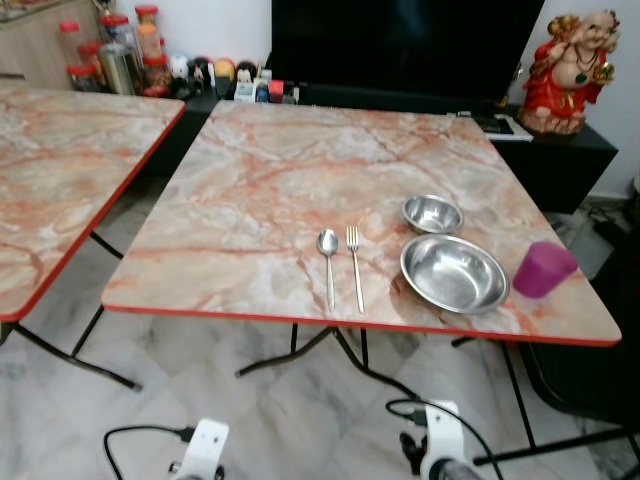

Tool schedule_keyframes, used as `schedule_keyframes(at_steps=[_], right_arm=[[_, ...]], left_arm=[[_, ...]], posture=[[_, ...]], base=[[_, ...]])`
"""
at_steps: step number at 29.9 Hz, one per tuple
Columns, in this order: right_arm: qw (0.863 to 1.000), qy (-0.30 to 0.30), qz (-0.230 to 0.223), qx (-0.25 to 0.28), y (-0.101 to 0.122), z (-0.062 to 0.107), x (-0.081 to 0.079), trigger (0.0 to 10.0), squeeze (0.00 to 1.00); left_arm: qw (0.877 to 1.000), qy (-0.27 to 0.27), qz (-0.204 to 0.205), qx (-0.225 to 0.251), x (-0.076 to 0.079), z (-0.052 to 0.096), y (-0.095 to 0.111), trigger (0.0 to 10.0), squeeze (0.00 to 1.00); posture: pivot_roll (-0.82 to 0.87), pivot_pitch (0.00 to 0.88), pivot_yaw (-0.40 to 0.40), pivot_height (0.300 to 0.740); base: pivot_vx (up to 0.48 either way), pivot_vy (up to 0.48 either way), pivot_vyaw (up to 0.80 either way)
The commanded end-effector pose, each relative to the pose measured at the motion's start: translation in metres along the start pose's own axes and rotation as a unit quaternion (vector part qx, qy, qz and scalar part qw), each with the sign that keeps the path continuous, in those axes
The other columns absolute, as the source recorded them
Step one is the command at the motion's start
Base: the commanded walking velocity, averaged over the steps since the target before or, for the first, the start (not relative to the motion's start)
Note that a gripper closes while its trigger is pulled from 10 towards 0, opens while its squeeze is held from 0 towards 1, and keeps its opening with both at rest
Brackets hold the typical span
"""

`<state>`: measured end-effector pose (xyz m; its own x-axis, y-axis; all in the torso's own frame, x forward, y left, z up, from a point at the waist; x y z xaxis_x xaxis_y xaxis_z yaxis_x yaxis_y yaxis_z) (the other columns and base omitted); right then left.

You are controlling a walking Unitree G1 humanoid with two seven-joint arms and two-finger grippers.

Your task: Setting the table

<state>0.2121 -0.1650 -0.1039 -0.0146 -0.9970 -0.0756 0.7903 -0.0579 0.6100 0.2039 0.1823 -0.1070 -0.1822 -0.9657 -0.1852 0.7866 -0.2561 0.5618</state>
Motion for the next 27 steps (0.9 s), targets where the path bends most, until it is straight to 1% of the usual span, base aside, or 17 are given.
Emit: schedule_keyframes(at_steps=[1,17,20,27], right_arm=[[1.000,-0.009,0.002,0.000,0.0021,0.0005,0.0079,10.0,0.00],[1.000,-0.010,0.003,0.000,0.0031,0.0003,0.0083,10.0,0.00],[1.000,-0.010,0.004,0.000,0.0036,0.0003,0.0084,10.0,0.00],[1.000,-0.010,0.003,0.003,0.0044,0.0002,0.0084,10.0,0.00]], left_arm=[[1.000,-0.008,-0.003,-0.004,0.0074,-0.0001,-0.0006,10.0,0.00],[1.000,-0.008,-0.002,-0.003,0.0077,-0.0001,-0.0006,10.0,0.00],[1.000,-0.004,-0.004,-0.003,0.0065,-0.0002,0.0002,10.0,0.00],[1.000,-0.007,0.007,0.005,0.0069,-0.0004,0.0031,10.0,0.00]], posture=[[0.00,0.000,-0.055,0.740],[0.01,0.000,-0.056,0.740],[0.00,0.000,-0.057,0.740],[0.01,0.000,-0.062,0.740]], base=[[0.000,-0.296,0.00],[0.000,-0.295,0.00],[0.000,0.000,0.00],[0.000,0.000,0.00]])
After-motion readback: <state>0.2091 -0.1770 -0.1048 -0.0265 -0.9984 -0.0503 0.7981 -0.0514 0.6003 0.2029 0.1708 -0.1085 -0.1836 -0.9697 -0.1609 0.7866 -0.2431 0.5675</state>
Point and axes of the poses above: a point about 5 cm out from each wrist's last joint towards the gripper, its own z axis pointing back from the gripper into the wrist, its own y axis along the axis of the wrist's last joint, x = y × z, the point moved 3 cm from there along -z, pointing out of the wrist towards the gripper
